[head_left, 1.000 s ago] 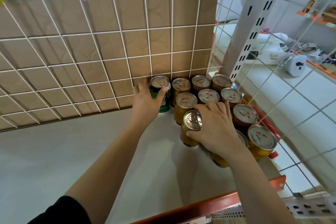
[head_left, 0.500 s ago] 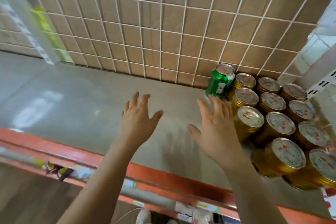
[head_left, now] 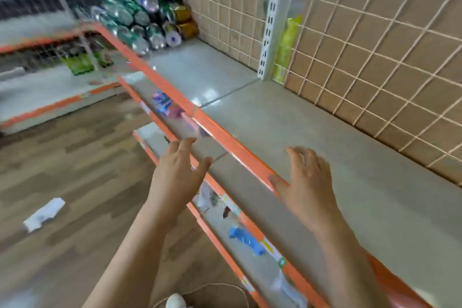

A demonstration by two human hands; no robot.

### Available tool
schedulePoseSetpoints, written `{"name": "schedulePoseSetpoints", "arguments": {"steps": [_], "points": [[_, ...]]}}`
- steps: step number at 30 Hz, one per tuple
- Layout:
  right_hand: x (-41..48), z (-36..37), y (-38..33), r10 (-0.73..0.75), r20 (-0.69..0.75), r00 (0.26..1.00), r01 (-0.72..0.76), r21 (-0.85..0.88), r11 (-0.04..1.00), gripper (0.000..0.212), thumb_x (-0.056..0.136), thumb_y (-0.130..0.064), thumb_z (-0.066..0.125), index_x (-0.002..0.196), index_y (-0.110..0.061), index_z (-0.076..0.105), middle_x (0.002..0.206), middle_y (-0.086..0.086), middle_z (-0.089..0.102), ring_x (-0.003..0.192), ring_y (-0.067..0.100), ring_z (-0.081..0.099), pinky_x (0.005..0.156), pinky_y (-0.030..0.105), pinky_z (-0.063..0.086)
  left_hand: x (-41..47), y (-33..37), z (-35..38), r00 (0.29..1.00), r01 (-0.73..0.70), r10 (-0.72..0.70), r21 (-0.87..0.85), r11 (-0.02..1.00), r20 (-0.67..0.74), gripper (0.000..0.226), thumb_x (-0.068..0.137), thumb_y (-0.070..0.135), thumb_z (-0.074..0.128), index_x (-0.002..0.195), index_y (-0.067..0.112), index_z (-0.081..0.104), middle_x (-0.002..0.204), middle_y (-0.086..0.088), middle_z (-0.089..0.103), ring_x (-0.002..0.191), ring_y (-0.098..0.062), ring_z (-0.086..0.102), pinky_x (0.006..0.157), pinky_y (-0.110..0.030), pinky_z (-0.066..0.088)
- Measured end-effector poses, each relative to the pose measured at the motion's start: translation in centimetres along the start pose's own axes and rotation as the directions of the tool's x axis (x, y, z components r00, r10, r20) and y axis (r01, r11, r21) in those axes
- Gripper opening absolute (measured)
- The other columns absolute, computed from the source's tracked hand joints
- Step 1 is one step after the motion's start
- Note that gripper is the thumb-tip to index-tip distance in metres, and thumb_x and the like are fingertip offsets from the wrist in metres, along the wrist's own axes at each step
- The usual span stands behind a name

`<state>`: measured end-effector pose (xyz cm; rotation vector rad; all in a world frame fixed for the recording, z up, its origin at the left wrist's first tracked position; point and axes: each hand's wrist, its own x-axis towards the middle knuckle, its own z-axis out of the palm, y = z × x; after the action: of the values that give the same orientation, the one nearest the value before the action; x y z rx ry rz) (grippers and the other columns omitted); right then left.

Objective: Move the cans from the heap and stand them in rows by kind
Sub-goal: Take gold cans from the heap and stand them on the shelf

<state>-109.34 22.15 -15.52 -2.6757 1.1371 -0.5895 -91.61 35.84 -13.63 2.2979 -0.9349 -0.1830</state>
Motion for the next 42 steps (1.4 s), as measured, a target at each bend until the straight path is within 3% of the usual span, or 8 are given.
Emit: {"name": "schedulePoseSetpoints", "arguments": {"steps": [5, 13, 17, 21, 26, 29, 33, 42], "points": [[4.4, 4.5, -9.4, -0.112, -0.028, 0.993, 0.113, 0.058, 0.992, 0.058, 0.063, -0.023, 0.084, 0.111, -0.002, 0.06, 0.109, 0.023, 0.06, 0.099, 0.045, 0.059, 0.086, 0.059, 0.046, 2.7, -8.9, -6.7, 0.992, 0.054, -0.053, 0.002, 0.999, -0.113, 0.052, 0.087, 0.038, 0.057, 0.135, 0.026, 0.042, 0.133, -0.001, 0.046, 0.122, -0.024, 0.042, 0.094, -0.035, 0.037], [10.0, 8.9, -20.6, -0.274, -0.021, 0.961, 0.274, 0.16, 0.948, 0.055, 0.066, -0.028, 0.076, 0.112, -0.002, 0.06, 0.103, 0.019, 0.061, 0.093, 0.043, 0.059, 0.082, 0.05, 0.047, 6.1, -17.8, -13.5, 0.954, 0.215, -0.216, -0.028, 0.976, -0.206, 0.053, 0.087, 0.043, 0.057, 0.135, 0.025, 0.041, 0.126, -0.002, 0.047, 0.114, -0.027, 0.049, 0.082, -0.032, 0.038], [13.7, 11.9, -23.1, -0.275, 0.045, 0.96, 0.262, 0.189, 0.946, 0.058, 0.063, -0.014, 0.084, 0.114, -0.001, 0.06, 0.108, 0.021, 0.061, 0.1, 0.043, 0.057, 0.088, 0.053, 0.045, 9.2, -20.9, -14.1, 0.937, 0.273, -0.271, -0.021, 0.962, -0.218, 0.051, 0.088, 0.045, 0.055, 0.132, 0.024, 0.042, 0.127, -0.002, 0.047, 0.116, -0.026, 0.048, 0.087, -0.033, 0.04], [18.9, 14.8, -24.7, -0.264, 0.037, 0.964, 0.248, 0.242, 0.938, 0.05, 0.069, -0.025, 0.073, 0.113, -0.004, 0.061, 0.103, 0.017, 0.063, 0.095, 0.04, 0.058, 0.086, 0.043, 0.044, 13.9, -23.6, -14.1, 0.935, 0.318, -0.319, -0.028, 0.948, -0.154, 0.052, 0.088, 0.045, 0.055, 0.134, 0.026, 0.041, 0.13, 0.0, 0.044, 0.12, -0.025, 0.045, 0.094, -0.033, 0.038], [28.5, 18.5, -28.6, -0.269, 0.058, 0.961, 0.237, 0.321, 0.917, 0.043, 0.076, -0.036, 0.065, 0.114, -0.017, 0.06, 0.113, 0.005, 0.059, 0.107, 0.03, 0.051, 0.096, 0.036, 0.036, 23.3, -26.1, -15.7, 0.936, 0.313, -0.306, 0.011, 0.95, -0.176, 0.054, 0.089, 0.046, 0.053, 0.137, 0.026, 0.038, 0.135, -0.001, 0.042, 0.119, -0.025, 0.046, 0.097, -0.036, 0.041], [33.7, 19.5, -31.1, -0.219, 0.07, 0.973, 0.175, 0.394, 0.902, 0.047, 0.078, -0.022, 0.069, 0.123, -0.016, 0.055, 0.113, 0.002, 0.051, 0.11, 0.027, 0.045, 0.096, 0.033, 0.032, 29.3, -26.9, -17.3, 0.951, 0.279, -0.266, 0.065, 0.958, -0.156, 0.056, 0.09, 0.047, 0.051, 0.139, 0.026, 0.036, 0.139, 0.002, 0.039, 0.125, -0.02, 0.042, 0.094, -0.028, 0.035], [39.1, 21.4, -33.5, -0.244, 0.077, 0.967, 0.194, 0.405, 0.894, 0.041, 0.078, -0.022, 0.069, 0.117, -0.014, 0.058, 0.114, 0.008, 0.053, 0.106, 0.03, 0.047, 0.091, 0.035, 0.034, 35.5, -28.1, -18.7, 0.94, 0.26, -0.24, 0.057, 0.964, -0.241, 0.052, 0.09, 0.042, 0.053, 0.138, 0.026, 0.038, 0.139, 0.003, 0.04, 0.126, -0.017, 0.04, 0.088, -0.02, 0.028], [46.9, 24.7, -36.8, -0.243, 0.072, 0.967, 0.205, 0.345, 0.916, 0.048, 0.081, -0.023, 0.069, 0.124, -0.01, 0.054, 0.123, 0.011, 0.053, 0.115, 0.031, 0.045, 0.095, 0.041, 0.037, 44.3, -31.5, -19.3, 0.951, 0.26, -0.252, 0.02, 0.965, -0.18, 0.053, 0.09, 0.04, 0.054, 0.138, 0.024, 0.039, 0.14, 0.002, 0.039, 0.128, -0.017, 0.039, 0.087, -0.018, 0.026]]}}
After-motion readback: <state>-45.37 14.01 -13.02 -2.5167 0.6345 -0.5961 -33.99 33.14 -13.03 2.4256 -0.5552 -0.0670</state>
